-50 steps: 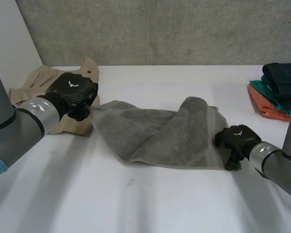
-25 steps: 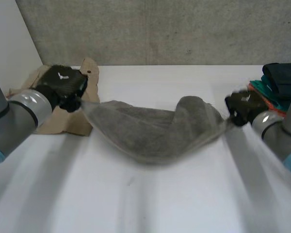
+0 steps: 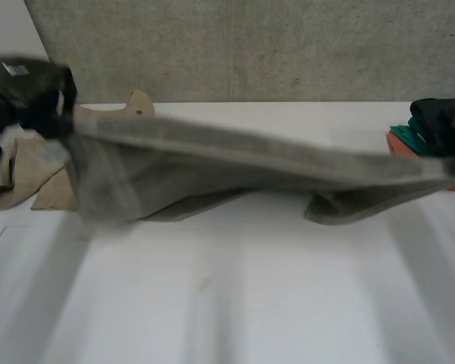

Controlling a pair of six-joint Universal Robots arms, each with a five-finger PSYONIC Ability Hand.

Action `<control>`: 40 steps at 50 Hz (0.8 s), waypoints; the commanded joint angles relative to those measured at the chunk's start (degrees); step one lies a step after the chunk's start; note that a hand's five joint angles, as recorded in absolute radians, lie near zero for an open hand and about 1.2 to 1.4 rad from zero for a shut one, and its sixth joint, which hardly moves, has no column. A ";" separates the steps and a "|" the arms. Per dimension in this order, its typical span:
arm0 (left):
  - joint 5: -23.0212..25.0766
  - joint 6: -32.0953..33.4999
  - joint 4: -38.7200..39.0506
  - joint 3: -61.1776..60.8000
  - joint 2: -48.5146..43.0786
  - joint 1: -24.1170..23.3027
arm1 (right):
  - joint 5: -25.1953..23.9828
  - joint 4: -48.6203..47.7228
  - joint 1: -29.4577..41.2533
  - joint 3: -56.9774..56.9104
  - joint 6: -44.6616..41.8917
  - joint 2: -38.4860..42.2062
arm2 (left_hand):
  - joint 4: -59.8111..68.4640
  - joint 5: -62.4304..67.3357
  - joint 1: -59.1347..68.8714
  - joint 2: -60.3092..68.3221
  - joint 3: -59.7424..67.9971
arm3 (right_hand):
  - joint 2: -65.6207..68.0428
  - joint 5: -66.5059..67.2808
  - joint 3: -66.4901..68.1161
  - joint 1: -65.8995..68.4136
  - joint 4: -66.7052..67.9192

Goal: Fold the laundry.

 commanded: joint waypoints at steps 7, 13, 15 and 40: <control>-2.66 2.10 12.62 27.27 -26.32 -3.42 | 7.65 -34.24 7.86 -9.83 11.28 11.67 | 11.48 14.07 12.91 11.42 11.87 | 12.45 13.96 11.87 15.34 11.32; -1.42 -7.57 31.70 40.21 -27.03 -4.30 | 12.22 -56.92 9.71 -13.89 19.46 9.21 | 11.48 14.07 12.91 11.42 11.87 | 12.45 13.96 11.87 15.34 11.32; -3.27 -10.74 38.03 41.88 -26.50 -4.12 | 13.72 -65.89 9.54 -13.27 21.05 7.37 | 11.48 14.07 12.91 11.42 11.87 | 12.45 13.96 11.87 15.34 11.32; 1.21 -12.33 40.07 0.60 -21.14 -0.78 | 0.90 -52.73 6.29 13.52 20.96 7.18 | 11.48 14.07 12.91 11.42 11.87 | 12.45 13.96 11.87 15.34 11.32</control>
